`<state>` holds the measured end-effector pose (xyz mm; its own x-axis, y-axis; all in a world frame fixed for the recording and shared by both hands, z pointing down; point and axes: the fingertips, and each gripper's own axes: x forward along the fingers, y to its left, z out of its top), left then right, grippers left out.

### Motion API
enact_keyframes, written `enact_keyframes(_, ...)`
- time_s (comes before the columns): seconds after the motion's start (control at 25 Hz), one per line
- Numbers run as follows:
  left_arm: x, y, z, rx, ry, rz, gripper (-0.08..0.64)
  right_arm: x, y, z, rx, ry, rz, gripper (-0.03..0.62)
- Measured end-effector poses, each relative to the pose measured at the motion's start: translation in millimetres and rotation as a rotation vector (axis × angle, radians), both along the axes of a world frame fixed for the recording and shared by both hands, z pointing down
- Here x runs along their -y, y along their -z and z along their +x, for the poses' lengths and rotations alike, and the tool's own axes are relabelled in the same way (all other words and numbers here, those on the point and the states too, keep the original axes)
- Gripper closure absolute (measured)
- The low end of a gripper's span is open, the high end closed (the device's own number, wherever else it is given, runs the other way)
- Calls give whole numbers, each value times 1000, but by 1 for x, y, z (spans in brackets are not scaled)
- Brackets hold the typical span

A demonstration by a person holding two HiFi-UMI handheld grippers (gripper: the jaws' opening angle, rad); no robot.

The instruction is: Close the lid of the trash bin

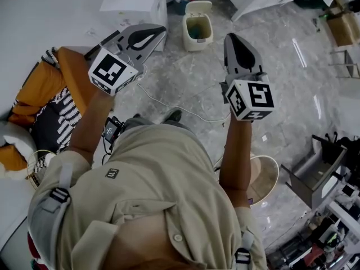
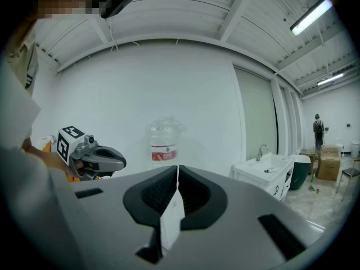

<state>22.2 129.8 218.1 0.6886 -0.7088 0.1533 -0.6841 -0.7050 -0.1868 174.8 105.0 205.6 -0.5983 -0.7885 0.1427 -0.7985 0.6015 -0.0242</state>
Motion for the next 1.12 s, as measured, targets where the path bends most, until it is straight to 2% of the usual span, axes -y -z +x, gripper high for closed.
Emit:
enact_keyframes(0.48,10,10,47,29,-51,9,546,9,3,43,35,-36,3,566)
enact_keyframes(0.72,24,11,52,19,-101,11,545,16,-2,48,30,-85,-9,566)
enact_keyframes(1.0,79,3,52,-30,-195,5,545,45,-5,60,-16,-213,-18,566)
enact_keyframes(1.12,110,2,44,-47,-230,1,545,63,-5,53,-32,-250,-30,566)
